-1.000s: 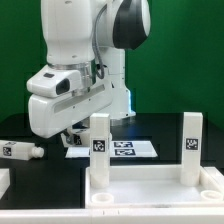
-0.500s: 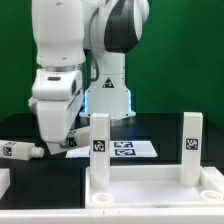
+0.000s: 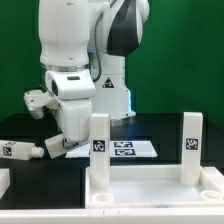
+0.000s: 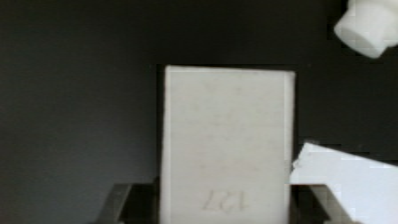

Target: Assemble desk

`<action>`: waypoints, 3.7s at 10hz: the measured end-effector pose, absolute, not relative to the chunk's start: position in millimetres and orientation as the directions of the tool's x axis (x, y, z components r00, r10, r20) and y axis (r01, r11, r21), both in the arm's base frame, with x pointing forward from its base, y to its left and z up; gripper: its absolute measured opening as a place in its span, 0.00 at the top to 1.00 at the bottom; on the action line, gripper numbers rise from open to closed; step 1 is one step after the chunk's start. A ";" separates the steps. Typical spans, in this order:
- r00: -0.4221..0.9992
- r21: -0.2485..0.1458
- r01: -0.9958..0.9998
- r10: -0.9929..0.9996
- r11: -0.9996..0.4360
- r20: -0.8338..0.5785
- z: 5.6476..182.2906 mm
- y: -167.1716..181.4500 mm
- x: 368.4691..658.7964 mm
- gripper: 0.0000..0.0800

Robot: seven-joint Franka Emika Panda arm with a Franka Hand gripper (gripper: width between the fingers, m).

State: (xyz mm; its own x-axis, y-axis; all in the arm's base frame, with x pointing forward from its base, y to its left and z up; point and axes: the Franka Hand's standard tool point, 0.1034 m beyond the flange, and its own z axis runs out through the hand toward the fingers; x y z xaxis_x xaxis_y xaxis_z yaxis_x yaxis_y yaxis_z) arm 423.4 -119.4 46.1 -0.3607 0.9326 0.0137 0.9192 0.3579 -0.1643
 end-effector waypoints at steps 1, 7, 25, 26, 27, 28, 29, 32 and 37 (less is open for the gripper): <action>-0.530 -0.163 0.832 0.847 0.530 0.050 45.4 -134.5 423.4 0.64; -0.709 -0.218 0.677 0.702 0.703 0.068 31.6 -156.3 432.3 0.64; 0.450 -0.210 0.829 0.841 -0.519 -0.300 63.3 -184.3 461.3 0.19; 0.485 -0.197 0.809 0.818 -0.554 -0.308 62.6 -182.4 461.6 0.19; 0.551 -0.174 0.766 0.771 -0.619 -0.319 62.0 -180.7 461.8 0.19; 0.596 -0.157 0.731 0.734 -0.664 -0.327 61.7 -180.0 461.9 0.19; 0.670 -0.136 0.659 0.659 -0.740 -0.341 61.0 -179.0 461.0 0.19; 0.877 -0.072 0.156 0.172 -0.985 -0.449 55.9 -177.5 465.4 0.19; 0.899 0.032 -0.091 -0.096 -0.995 -0.426 49.3 -172.3 469.6 0.19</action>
Offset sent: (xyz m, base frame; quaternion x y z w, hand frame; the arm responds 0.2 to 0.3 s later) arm 0.0236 -0.0109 -0.0099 0.0176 0.0018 -0.2622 0.9649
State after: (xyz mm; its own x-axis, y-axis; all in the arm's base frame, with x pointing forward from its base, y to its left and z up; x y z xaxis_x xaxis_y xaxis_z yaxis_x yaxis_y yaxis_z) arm 469.6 -172.3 49.3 0.8995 -0.0965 -0.4262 -0.0915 -0.9953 0.0322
